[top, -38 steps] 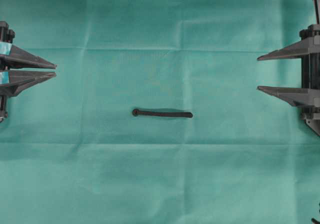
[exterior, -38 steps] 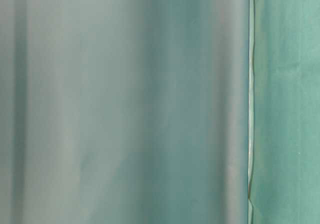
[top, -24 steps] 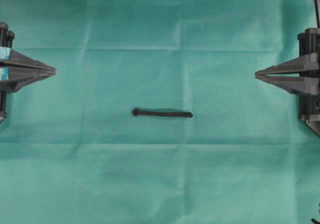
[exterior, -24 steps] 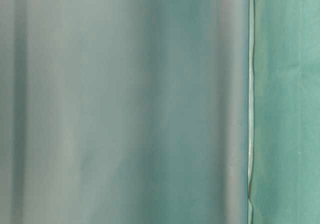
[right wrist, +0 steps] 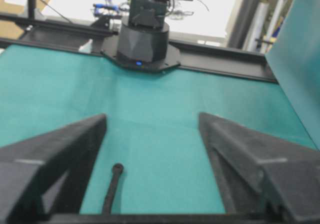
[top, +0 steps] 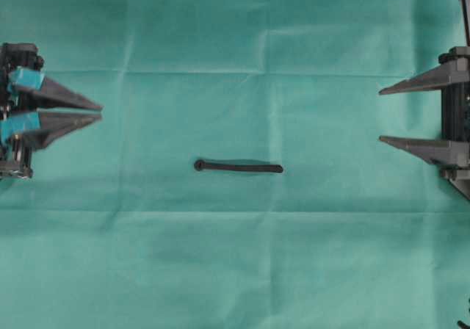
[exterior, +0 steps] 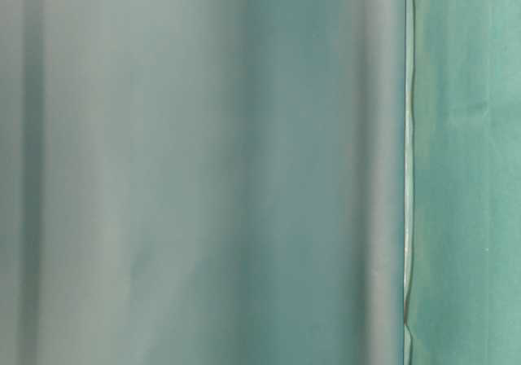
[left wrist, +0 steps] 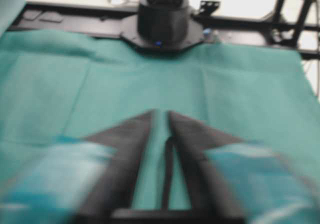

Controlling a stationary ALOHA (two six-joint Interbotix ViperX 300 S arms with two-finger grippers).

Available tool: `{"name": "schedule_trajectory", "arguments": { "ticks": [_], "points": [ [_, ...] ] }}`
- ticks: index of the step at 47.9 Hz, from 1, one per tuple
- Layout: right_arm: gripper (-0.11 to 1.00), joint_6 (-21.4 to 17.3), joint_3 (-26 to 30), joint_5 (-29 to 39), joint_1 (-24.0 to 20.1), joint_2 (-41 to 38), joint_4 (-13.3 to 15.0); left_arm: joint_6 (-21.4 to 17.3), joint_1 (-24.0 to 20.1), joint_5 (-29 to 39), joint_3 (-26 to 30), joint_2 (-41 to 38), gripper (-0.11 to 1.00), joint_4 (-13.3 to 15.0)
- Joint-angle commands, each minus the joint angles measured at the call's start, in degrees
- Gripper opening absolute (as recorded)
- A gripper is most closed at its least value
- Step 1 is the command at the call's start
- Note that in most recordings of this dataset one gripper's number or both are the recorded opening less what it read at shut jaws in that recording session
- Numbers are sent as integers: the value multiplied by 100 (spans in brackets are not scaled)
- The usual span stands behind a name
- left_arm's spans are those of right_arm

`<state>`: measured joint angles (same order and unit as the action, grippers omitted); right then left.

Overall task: Peel off the Velcro with your right arm.
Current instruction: 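Move the left gripper toward the looped end of the black Velcro strap, then lower the left gripper over the strap's looped end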

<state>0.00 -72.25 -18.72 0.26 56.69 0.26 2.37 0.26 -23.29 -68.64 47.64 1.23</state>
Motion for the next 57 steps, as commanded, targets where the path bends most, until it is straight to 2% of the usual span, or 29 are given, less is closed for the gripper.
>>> {"name": "schedule_trajectory", "arguments": {
  "ticks": [1, 5, 10, 31, 57],
  "points": [
    [49, -9, 62, -53, 9, -26, -18, -26, 9, -176, 141, -105, 44, 9],
    [48, -18, 62, -62, 9, -35, -18, -26, 9, -185, 176, -158, 67, 9],
    [48, -18, 62, -105, 9, -79, -9, -26, 9, -185, 255, -281, 59, 0],
    [48, 0, 62, -264, 9, -229, -9, -26, 9, -316, 958, -1573, 59, 9],
    [48, 0, 26, -264, 18, -237, 0, -44, 26, -501, 2206, -3313, 59, 0]
  ]
}}
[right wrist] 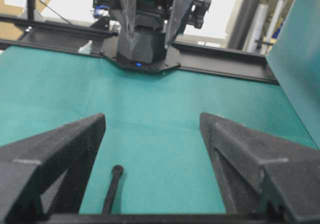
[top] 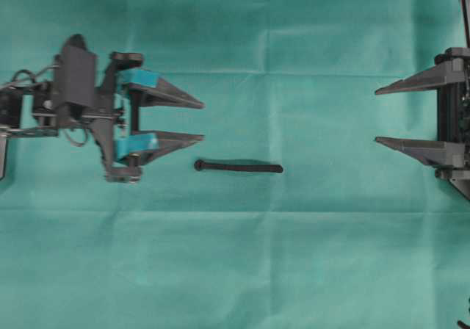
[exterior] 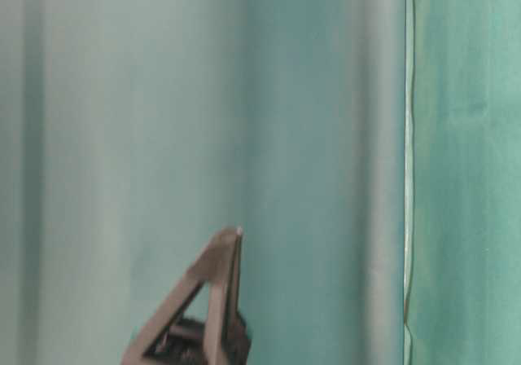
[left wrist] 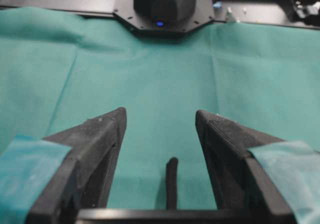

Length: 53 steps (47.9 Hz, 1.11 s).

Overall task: Peel off the Velcro with your right arm.
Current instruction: 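Lower the left gripper over the strap's looped end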

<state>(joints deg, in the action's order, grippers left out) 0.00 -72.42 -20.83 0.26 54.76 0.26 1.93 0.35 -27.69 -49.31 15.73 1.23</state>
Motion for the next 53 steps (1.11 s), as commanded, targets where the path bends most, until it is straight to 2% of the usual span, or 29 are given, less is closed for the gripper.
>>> {"name": "schedule_trajectory", "arguments": {
  "ticks": [1, 16, 41, 47, 53],
  "points": [
    [48, 0, 44, -53, 18, -44, 0, 0, 18, -62, 316, -176, 59, 0],
    [48, 9, 26, -53, 18, -44, 9, 9, 44, 290, 773, -615, 58, 0],
    [48, 9, 18, -79, 18, -105, 0, 9, 255, 3278, 1802, -896, 58, 0],
    [48, 9, 18, -132, 18, -176, 9, 0, 255, 3718, 2021, -1099, 58, 0],
    [48, 0, 26, -141, 18, -202, 9, 0, 255, 3841, 2127, -1266, 58, 0]
  ]
}}
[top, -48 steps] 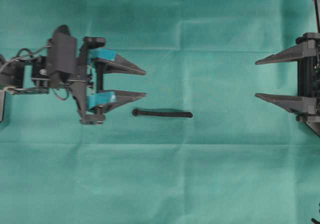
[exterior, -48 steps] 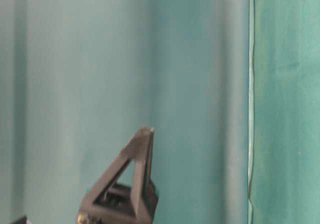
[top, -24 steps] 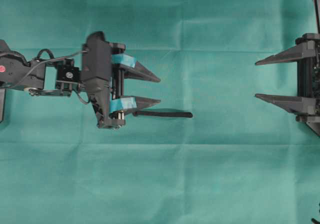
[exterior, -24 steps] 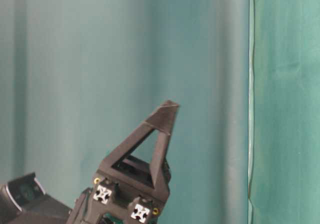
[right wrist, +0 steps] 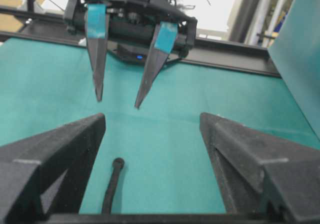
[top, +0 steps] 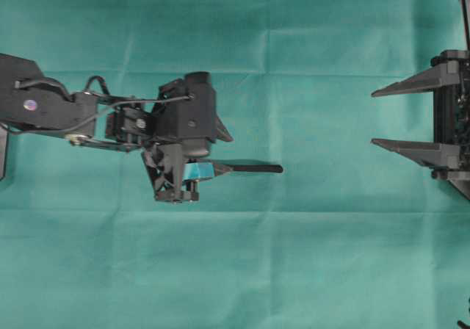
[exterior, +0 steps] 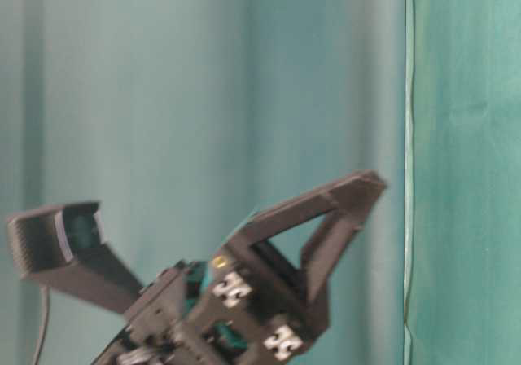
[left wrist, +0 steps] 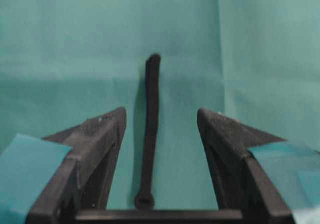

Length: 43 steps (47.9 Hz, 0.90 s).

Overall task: Peel off the Velcro with your right arm.
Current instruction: 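Lower the left gripper over the strap's looped end, then close the left gripper on the strap's looped end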

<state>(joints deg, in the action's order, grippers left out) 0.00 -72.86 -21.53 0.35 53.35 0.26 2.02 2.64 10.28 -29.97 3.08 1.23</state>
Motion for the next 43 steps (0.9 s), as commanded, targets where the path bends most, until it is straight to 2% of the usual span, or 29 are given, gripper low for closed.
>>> {"name": "schedule_trajectory", "arguments": {
  "ticks": [1, 25, 43],
  "points": [
    [48, 0, 70, -70, 9, -70, 9, -9, 26, 44, 202, -18, 58, 0],
    [48, 0, 53, -202, 9, -114, 9, -9, 35, 26, 202, -677, 58, 0],
    [48, 0, 79, -325, 9, -290, 9, -9, 35, -255, 193, -1292, 58, -9]
  ]
}}
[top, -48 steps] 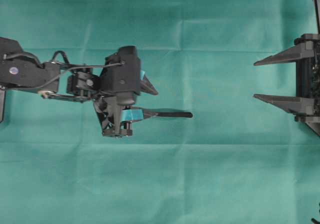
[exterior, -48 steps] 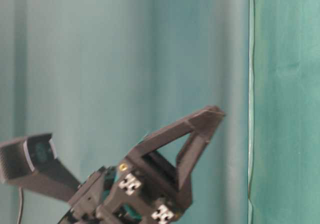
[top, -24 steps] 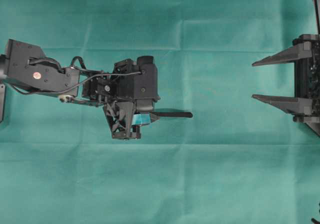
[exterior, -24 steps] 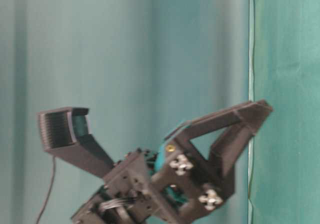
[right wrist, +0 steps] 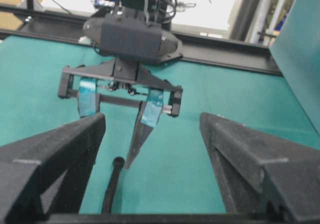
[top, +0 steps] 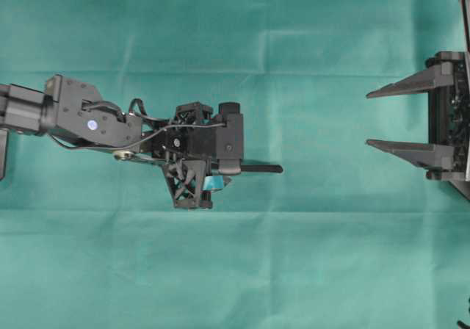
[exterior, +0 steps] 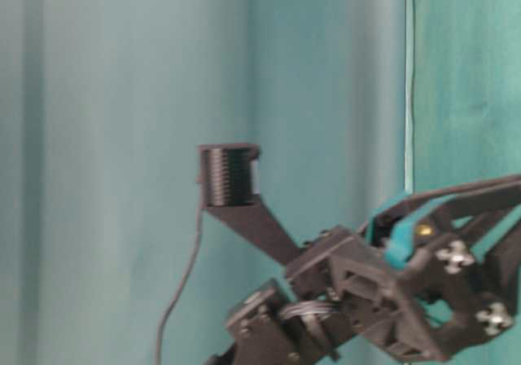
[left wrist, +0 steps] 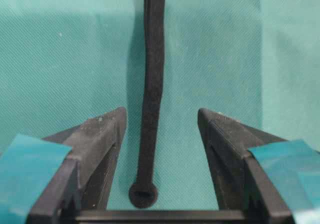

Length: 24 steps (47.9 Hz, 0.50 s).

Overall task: Peel off the Velcro with your right arm.
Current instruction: 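Close the left gripper on the strap's looped end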

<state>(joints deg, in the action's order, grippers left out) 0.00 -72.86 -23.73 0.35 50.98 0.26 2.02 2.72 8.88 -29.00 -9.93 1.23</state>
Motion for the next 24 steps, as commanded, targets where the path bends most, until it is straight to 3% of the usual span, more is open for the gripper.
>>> {"name": "schedule_trajectory", "arguments": {
  "ticks": [1, 24],
  "points": [
    [48, -9, 79, -105, 0, -53, 0, -9, 26, -132, 97, -18, 58, -9],
    [48, -18, 79, -167, 9, -123, 9, -9, -18, -527, 70, -439, 57, -9]
  ]
}}
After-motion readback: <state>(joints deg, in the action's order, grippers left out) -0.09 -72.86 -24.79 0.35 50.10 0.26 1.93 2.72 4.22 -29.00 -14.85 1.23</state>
